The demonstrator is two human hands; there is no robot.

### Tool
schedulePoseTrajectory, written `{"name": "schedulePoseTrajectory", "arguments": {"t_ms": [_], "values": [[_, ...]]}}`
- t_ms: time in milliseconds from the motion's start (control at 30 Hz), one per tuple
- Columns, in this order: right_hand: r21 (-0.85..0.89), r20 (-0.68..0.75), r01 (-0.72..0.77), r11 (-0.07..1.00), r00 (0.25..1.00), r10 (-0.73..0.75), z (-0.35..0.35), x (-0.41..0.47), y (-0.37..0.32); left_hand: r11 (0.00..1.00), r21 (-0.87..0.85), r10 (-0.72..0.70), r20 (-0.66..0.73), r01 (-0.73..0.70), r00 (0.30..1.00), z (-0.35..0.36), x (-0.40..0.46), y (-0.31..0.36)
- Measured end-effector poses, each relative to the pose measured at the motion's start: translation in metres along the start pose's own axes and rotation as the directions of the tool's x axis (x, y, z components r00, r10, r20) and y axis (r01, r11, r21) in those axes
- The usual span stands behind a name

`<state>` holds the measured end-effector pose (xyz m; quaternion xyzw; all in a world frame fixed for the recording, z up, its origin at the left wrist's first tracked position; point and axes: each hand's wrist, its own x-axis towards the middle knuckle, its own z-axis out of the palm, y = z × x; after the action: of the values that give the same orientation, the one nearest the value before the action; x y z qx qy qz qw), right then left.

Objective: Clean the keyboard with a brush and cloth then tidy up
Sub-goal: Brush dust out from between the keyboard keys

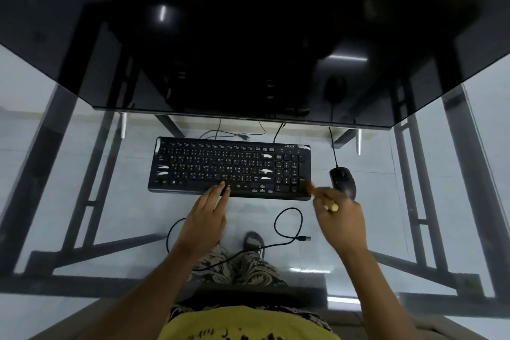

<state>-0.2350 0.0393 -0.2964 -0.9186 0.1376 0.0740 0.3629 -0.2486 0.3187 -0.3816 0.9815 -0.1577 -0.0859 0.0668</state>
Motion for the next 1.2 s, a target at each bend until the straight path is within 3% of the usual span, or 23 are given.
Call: {"name": "schedulePoseTrajectory", "arguments": {"t_ms": [67,100,200,233,300,367,400,500,533,633,667,767,800,867,900,933,967,1000,1067,1100,1133,1200], "values": [[0.069,0.207,-0.027,0.997,0.978,0.012,0.005,-0.005,-0.005,1.0,0.008,0.0,-0.006,0.0,1.0,0.0,-0.003,-0.003],[0.092,0.201,-0.044,0.995,0.979,0.025,0.005,-0.007,-0.009,1.0,0.002,-0.005,-0.01,0.005,1.0,0.001,-0.004,-0.005],[0.085,-0.148,-0.076,0.994,0.985,0.088,0.009,-0.004,-0.004,1.0,-0.011,-0.011,-0.017,0.011,1.0,0.002,-0.007,-0.008],[0.069,-0.176,-0.076,0.995,0.981,0.087,0.013,-0.006,-0.006,1.0,-0.014,-0.013,-0.019,0.012,1.0,0.002,-0.008,-0.009],[0.098,0.03,0.006,0.995,0.999,-0.009,0.029,-0.012,-0.015,0.999,-0.035,-0.034,-0.026,0.033,0.999,0.0,-0.013,-0.013],[0.14,0.259,0.059,0.988,0.961,-0.094,0.042,-0.02,-0.028,0.994,-0.07,-0.088,-0.057,0.084,0.994,-0.003,-0.016,-0.02],[0.145,0.243,0.061,0.988,0.965,-0.095,0.045,-0.022,-0.032,0.989,-0.089,-0.128,-0.082,0.121,0.988,-0.005,-0.018,-0.025],[0.111,-0.097,-0.001,0.994,0.995,0.012,0.052,-0.022,-0.033,0.955,-0.132,-0.284,-0.139,0.266,0.949,-0.01,-0.024,-0.044],[0.081,-0.098,0.009,0.997,0.995,-0.001,0.056,-0.025,-0.037,0.942,-0.134,-0.326,-0.148,0.308,0.934,-0.011,-0.026,-0.053],[0.043,0.16,0.189,0.981,0.968,-0.193,0.079,-0.039,-0.054,0.914,-0.152,-0.398,-0.153,0.376,0.905,-0.013,-0.034,-0.08],[0.058,0.153,0.2,0.978,0.966,-0.206,0.082,-0.042,-0.061,0.909,-0.158,-0.41,-0.156,0.387,0.899,-0.013,-0.036,-0.088],[0.095,-0.138,0.174,0.98,0.977,-0.16,0.093,-0.039,-0.072,0.902,-0.179,-0.423,-0.18,0.394,0.888,-0.014,-0.036,-0.105],[0.046,-0.162,0.185,0.982,0.971,-0.176,0.098,-0.039,-0.077,0.907,-0.181,-0.411,-0.194,0.379,0.891,-0.013,-0.036,-0.109],[0.031,0.078,0.229,0.973,0.97,-0.231,0.115,-0.039,-0.088,0.914,-0.193,-0.394,-0.214,0.356,0.894,-0.01,-0.035,-0.117],[0.102,0.253,0.198,0.975,0.943,-0.218,0.123,-0.04,-0.095,0.91,-0.207,-0.4,-0.213,0.359,0.891,-0.009,-0.034,-0.121],[0.185,0.338,0.154,0.971,0.917,-0.21,0.128,-0.04,-0.103,0.905,-0.222,-0.409,-0.21,0.364,0.888,-0.008,-0.034,-0.124],[0.259,0.313,0.121,0.958,0.928,-0.202,0.132,-0.039,-0.111,0.9,-0.237,-0.415,-0.207,0.366,0.886,-0.008,-0.035,-0.127],[0.309,0.196,0.104,0.945,0.966,-0.17,0.137,-0.037,-0.117,0.898,-0.249,-0.414,-0.205,0.362,0.887,-0.008,-0.035,-0.129],[0.218,-0.121,0.143,0.965,0.986,-0.118,0.149,-0.037,-0.126,0.903,-0.259,-0.396,-0.199,0.342,0.896,-0.008,-0.037,-0.136],[0.125,-0.149,0.16,0.979,0.979,-0.141,0.155,-0.038,-0.133,0.91,-0.255,-0.382,-0.2,0.328,0.902,-0.008,-0.037,-0.14],[0.058,-0.06,0.198,0.978,0.979,-0.195,0.164,-0.04,-0.139,0.917,-0.247,-0.365,-0.202,0.314,0.909,-0.007,-0.038,-0.144],[0.08,0.275,0.211,0.974,0.935,-0.226,0.18,-0.045,-0.148,0.933,-0.229,-0.325,-0.212,0.277,0.921,-0.007,-0.038,-0.152]]}}
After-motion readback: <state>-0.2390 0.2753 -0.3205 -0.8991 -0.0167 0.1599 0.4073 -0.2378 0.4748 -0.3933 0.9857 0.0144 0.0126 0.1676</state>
